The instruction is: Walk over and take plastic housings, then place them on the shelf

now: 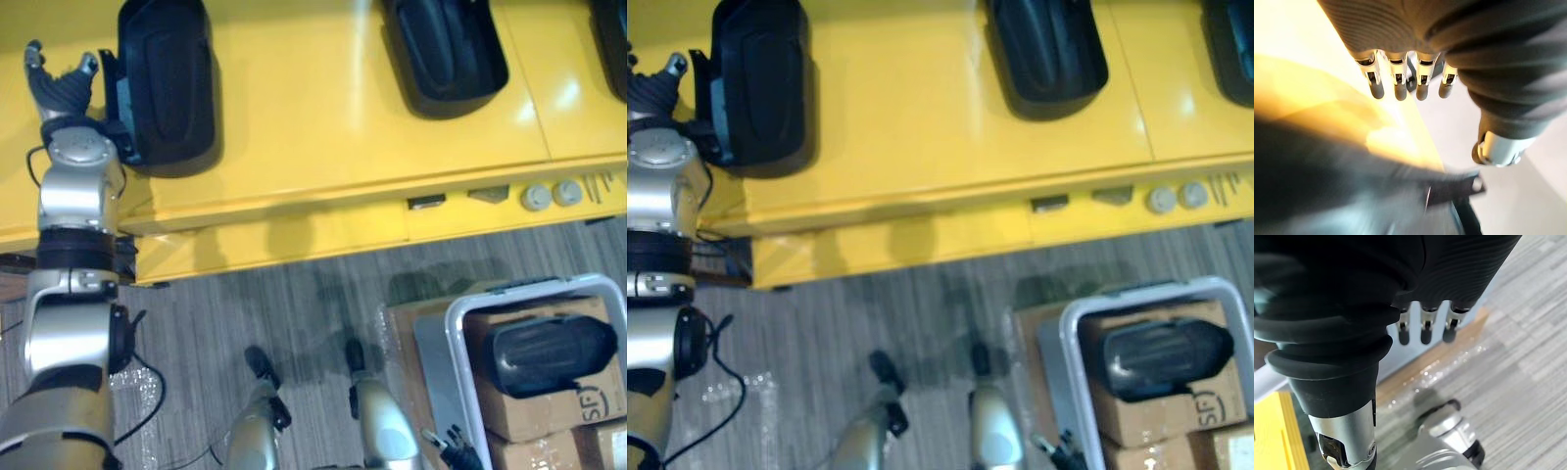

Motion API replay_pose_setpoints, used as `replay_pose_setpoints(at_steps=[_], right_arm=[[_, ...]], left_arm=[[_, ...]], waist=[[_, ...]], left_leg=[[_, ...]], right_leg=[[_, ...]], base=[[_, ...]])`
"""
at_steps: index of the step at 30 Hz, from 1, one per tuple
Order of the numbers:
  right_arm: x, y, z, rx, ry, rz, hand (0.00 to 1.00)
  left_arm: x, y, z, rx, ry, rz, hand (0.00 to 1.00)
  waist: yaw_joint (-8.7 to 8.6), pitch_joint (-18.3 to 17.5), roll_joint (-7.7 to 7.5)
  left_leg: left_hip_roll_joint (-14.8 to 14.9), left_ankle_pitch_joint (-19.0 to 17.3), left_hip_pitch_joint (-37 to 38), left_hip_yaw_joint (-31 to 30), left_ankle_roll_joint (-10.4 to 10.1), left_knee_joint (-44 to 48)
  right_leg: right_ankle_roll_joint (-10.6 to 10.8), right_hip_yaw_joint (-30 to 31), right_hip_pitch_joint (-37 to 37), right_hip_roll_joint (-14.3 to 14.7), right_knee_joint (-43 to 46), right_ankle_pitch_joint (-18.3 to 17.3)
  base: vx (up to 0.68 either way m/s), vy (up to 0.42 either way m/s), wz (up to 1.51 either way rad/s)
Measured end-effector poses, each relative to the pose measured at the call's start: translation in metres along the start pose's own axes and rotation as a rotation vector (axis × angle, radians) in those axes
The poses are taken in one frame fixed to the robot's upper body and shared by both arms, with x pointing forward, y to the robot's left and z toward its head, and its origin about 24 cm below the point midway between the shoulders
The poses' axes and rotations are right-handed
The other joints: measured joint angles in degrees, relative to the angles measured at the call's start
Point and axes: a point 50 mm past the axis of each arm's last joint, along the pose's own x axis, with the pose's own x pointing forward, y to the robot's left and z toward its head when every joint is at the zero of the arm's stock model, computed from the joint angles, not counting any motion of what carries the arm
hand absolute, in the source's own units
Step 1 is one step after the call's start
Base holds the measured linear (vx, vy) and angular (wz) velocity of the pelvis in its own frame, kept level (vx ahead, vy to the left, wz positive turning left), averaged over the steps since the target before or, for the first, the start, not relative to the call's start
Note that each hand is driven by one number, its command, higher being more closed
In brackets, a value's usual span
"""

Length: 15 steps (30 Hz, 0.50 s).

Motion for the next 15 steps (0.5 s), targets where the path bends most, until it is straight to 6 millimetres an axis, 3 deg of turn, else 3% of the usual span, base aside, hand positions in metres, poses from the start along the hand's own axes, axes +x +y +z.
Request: replay_pose_setpoints(at_steps=[5, 8, 12, 15], right_arm=[[-0.001, -0.005, 0.004, -0.017, -0.079, -0.048, 0.00], [-0.002, -0.007, 0.011, -0.024, -0.141, -0.125, 0.00], [-0.002, 0.002, 0.048, 0.024, -0.313, -0.207, 0.00], [-0.006, 0.014, 0.080, 0.076, -0.437, -0.242, 0.00]], left_arm=[[0.005, 0.020, 0.038, -0.203, -0.118, 0.248, 0.00], [0.002, 0.024, 0.048, -0.282, -0.189, 0.296, 0.00], [-0.019, 0.035, 0.084, -0.448, -0.427, 0.290, 0.00], [-0.033, 0.036, 0.083, -0.465, -0.500, 0.242, 0.00]], waist=[[0.15, 0.1, -0.27], [0.23, 0.1, -0.27], [0.58, 0.1, -0.28], [0.57, -0.4, 0.10]], left_leg=[[0.0, 0.0, 0.7, -0.5, 0.0, 0.0], [0.0, 0.0, 2.5, -0.7, 0.0, 0.0], [-0.1, -0.1, 3.7, -1.2, 0.1, 0.0], [-0.5, -0.8, 6.3, -2.2, 0.2, -0.3]], right_leg=[[0.0, -0.3, 0.6, 0.0, 0.4, 0.0], [0.0, -1.1, 2.7, -0.1, 0.4, 0.0], [-0.2, -2.6, 4.7, -0.4, 0.2, -0.2], [0.0, -4.1, 8.7, -1.1, -1.1, -0.3]], base=[[0.04, -0.002, 0.02], [0.05, -0.001, 0.07], [0.03, 0.006, 0.12], [0.02, 0.029, 0.16]])
